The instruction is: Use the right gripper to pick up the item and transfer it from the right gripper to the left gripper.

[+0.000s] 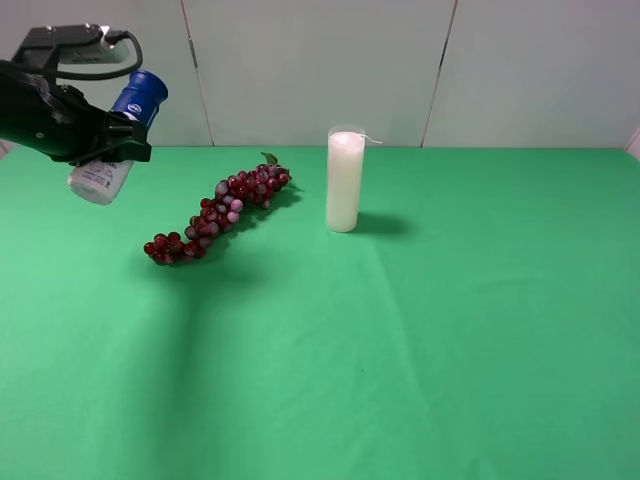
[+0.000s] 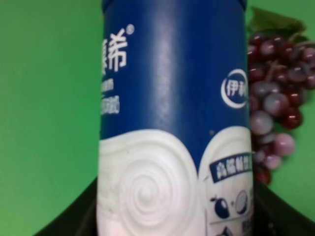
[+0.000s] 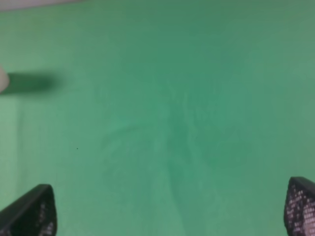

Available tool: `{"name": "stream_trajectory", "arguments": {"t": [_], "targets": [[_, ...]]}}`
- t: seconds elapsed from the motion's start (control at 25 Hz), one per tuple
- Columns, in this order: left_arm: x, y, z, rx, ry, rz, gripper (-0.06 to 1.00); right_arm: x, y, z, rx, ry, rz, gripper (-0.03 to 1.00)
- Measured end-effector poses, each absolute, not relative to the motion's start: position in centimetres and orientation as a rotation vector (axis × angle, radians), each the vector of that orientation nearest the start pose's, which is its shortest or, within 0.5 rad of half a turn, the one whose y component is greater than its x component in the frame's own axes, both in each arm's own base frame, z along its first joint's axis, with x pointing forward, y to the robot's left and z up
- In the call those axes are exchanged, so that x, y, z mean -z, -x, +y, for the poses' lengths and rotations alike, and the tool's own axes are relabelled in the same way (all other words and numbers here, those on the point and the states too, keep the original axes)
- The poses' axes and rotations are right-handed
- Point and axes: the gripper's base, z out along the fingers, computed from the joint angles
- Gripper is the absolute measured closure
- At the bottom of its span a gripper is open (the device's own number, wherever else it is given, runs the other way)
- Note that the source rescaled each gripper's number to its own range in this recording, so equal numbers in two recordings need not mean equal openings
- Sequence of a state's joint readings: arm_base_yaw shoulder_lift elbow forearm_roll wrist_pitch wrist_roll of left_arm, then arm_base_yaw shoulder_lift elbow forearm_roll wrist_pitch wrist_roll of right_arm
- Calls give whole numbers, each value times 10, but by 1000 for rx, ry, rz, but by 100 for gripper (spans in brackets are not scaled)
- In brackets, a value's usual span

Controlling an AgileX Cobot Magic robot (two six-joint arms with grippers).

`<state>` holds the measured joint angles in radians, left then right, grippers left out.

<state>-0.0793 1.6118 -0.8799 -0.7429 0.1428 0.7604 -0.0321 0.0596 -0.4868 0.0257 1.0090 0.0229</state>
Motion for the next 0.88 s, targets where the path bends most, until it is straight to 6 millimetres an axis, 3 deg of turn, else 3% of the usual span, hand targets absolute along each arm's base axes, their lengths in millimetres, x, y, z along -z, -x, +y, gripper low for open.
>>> {"name": "stream_trajectory", "arguments": {"t": [0.88], "targets": [[-131, -348, -8, 13, -43, 2468, 94, -278, -8, 2, -25, -58, 2064, -3]]}}
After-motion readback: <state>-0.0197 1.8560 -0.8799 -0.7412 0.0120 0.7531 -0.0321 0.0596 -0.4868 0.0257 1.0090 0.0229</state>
